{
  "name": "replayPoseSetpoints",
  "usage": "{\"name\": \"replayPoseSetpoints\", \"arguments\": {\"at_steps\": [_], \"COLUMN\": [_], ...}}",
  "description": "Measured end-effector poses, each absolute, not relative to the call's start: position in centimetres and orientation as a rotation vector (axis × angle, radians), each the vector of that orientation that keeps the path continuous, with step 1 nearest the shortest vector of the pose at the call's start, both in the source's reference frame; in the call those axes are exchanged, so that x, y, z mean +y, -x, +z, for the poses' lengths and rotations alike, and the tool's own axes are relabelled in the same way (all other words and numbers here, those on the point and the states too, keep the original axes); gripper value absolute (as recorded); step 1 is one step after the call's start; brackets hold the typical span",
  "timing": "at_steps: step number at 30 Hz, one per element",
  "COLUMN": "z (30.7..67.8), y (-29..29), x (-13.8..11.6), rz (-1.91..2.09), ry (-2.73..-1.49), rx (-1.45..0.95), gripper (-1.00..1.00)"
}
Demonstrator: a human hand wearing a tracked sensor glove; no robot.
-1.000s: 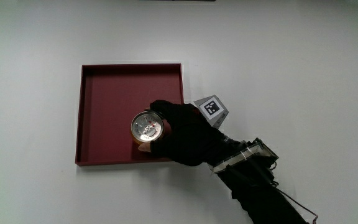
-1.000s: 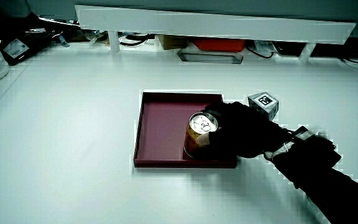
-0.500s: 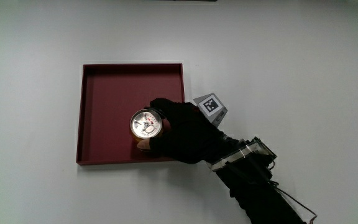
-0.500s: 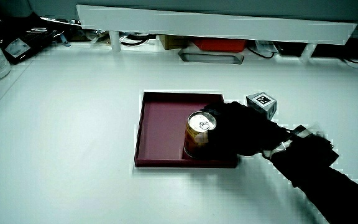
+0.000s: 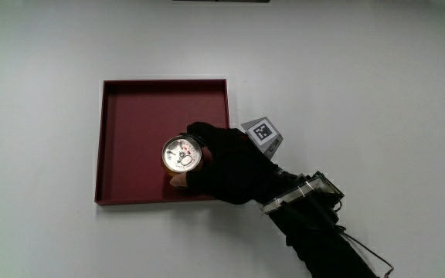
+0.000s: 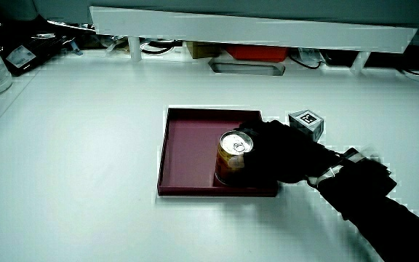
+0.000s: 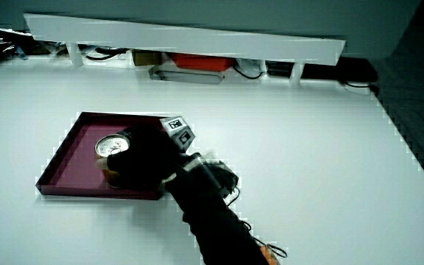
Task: Place red bull into plate
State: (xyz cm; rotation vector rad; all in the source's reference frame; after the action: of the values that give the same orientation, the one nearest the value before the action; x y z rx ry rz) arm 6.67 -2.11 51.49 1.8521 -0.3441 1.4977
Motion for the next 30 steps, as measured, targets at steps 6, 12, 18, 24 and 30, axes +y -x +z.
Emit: {"name": "replayPoseSetpoints", "arguments": {"at_steps": [6, 12, 18, 24, 30], "z": [51.3, 49.2, 45.9, 41.8, 39.1], "y": [-7.1, -8.2, -10.4, -12.8, -14.7], "x": [-2.1, -2.3, -2.6, -2.6, -2.5], "rz": [1.553, 1.525, 1.534, 1.431, 1.269], "ry": [-1.785, -1.77, -1.718, -1.804, -1.915], "rx": [-0.34, -0.381, -0.434, -0.438, -0.467], "gripper": [-0.63, -0.85, -1.0, -1.0, -1.0]}}
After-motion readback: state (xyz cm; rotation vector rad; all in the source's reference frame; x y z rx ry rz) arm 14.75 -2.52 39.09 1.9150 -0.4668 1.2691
